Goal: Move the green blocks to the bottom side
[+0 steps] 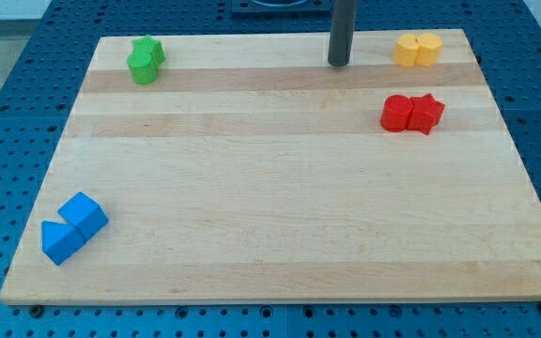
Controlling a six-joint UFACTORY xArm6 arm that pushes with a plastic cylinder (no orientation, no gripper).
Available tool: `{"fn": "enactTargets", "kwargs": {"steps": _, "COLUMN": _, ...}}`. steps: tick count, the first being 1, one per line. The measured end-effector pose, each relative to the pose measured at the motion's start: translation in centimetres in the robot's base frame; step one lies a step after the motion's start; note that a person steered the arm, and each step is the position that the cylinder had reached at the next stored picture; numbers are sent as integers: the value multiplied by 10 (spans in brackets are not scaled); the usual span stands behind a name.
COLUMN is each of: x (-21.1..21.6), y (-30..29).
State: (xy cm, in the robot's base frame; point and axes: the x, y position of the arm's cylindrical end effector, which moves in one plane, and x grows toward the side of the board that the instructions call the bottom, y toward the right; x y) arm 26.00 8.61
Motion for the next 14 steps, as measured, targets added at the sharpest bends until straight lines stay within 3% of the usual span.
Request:
{"fn": "enactTargets", "kwargs": {"steps": 2, "x": 4, "y": -13}}
{"fn": "enactTargets", "kwargs": {"steps": 3, "x": 11, "y": -61}}
{"fn": "enactTargets", "kwargs": {"steps": 5, "x": -53, "y": -198}}
{"fn": "enactTargets", "kwargs": {"steps": 6, "x": -68, "y": -232}}
{"fn": "enactTargets", "kwargs": {"steps": 8, "x": -68, "y": -318}}
{"fn": "enactTargets", "kwargs": {"steps": 10, "x": -69, "y": -360}}
{"fn": "enactTargets", "kwargs": {"steps": 12, "x": -50, "y": -306}}
{"fn": "enactTargets", "kwargs": {"steps": 13, "x": -49, "y": -306}}
{"fn": "enactTargets", "kwargs": {"steps": 14, "x": -8, "y": -306}}
